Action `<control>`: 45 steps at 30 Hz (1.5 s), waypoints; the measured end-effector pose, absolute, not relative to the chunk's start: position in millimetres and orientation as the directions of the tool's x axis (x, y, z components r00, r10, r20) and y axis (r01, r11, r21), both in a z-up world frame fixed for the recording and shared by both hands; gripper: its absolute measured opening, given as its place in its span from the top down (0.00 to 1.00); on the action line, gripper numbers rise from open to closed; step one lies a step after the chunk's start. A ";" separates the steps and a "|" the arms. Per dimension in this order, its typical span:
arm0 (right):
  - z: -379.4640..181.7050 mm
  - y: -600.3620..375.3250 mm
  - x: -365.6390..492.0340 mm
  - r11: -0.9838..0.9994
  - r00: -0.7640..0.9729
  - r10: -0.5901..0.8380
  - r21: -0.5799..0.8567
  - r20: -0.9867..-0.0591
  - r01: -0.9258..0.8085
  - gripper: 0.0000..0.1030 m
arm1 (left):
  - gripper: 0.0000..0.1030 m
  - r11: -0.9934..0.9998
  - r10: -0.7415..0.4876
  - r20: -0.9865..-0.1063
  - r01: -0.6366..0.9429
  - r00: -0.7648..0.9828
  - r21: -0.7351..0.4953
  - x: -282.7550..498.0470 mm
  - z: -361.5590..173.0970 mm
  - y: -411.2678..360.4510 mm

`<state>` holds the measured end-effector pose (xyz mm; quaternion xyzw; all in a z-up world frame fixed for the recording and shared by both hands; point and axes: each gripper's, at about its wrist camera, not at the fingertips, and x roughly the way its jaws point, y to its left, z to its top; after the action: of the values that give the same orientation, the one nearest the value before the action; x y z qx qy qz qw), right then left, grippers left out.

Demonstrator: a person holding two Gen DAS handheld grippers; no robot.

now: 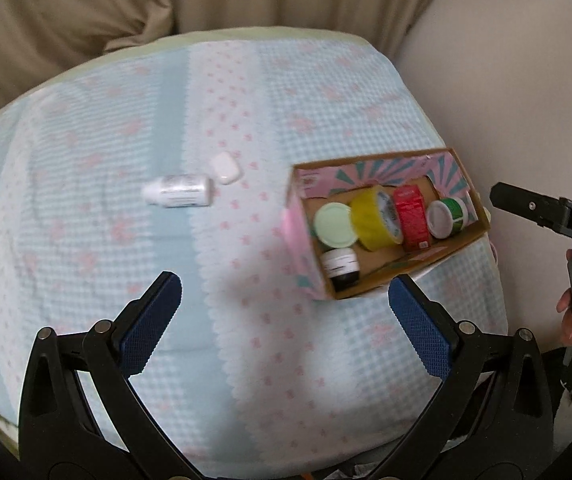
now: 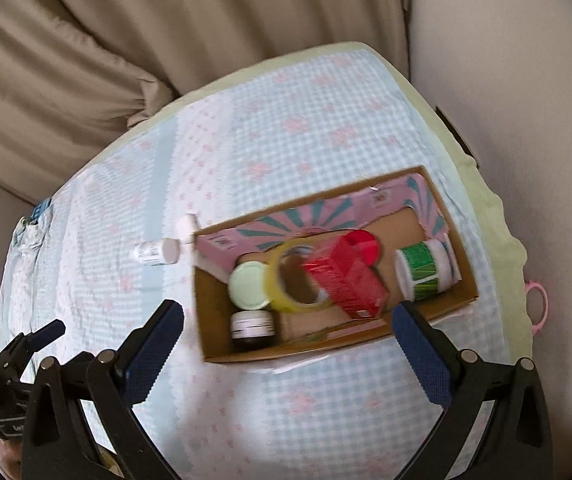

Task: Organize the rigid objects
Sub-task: 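Release the red box and black jar into the box, lift both tools, then grasp the white case with the right tool while the left grasps the pill bottle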

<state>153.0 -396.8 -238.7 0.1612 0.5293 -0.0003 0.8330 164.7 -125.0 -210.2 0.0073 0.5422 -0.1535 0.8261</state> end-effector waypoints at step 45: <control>-389.9 -199.4 434.2 0.904 0.023 0.130 0.109 -0.991 -0.413 0.00 | 0.24 0.509 -0.337 -0.926 -0.795 0.170 -0.331 376.0 -451.2 2.3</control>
<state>434.2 -199.4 -389.9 -0.1051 0.6722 0.1919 0.7073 376.0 2.3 -451.2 -0.4589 0.6163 0.1870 0.6121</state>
